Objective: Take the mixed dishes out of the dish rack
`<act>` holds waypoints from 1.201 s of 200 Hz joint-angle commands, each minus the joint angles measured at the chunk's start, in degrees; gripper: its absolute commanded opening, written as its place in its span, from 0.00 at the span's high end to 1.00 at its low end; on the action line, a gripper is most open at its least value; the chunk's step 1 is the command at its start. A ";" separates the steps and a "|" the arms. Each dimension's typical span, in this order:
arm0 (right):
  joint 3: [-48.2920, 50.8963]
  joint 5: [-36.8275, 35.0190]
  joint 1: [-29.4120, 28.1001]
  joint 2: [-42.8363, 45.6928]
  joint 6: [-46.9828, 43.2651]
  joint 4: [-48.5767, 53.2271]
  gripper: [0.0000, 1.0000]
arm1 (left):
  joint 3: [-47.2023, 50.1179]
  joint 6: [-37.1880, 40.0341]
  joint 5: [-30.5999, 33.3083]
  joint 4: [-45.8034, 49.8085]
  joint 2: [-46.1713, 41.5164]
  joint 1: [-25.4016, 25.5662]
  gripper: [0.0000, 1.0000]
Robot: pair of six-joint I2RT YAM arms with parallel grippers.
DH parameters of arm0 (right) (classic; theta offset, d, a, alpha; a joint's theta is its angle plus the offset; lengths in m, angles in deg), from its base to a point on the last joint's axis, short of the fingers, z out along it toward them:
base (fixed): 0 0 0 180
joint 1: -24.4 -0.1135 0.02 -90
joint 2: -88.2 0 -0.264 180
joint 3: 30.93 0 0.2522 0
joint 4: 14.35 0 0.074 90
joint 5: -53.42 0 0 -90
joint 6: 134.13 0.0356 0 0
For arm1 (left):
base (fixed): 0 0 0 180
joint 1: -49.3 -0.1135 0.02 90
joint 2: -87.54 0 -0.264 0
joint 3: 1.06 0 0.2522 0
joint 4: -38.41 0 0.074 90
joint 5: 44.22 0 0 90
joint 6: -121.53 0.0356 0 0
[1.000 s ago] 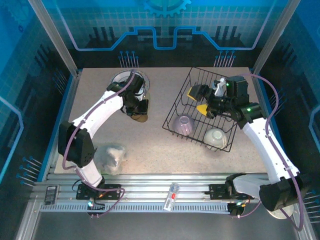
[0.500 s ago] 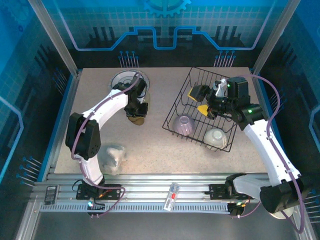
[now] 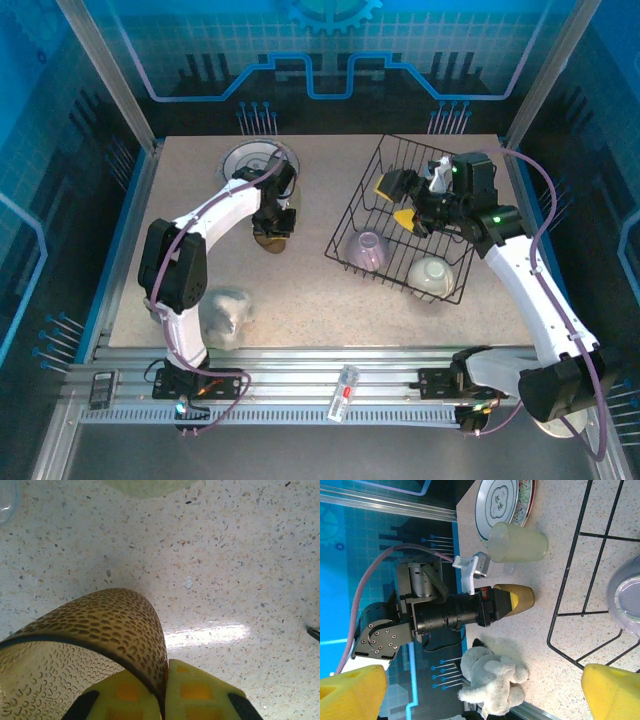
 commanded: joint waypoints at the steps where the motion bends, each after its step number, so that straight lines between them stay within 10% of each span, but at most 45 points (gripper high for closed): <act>1: 0.37 0.98 -0.04 -0.50 0.33 -0.86 0.00 | -0.84 0.68 0.46 0.34 0.74 -0.51 0.93; 240: 0.76 1.07 0.48 0.82 -1.47 1.17 0.00 | -1.06 0.12 -2.43 1.28 -7.55 -0.51 0.40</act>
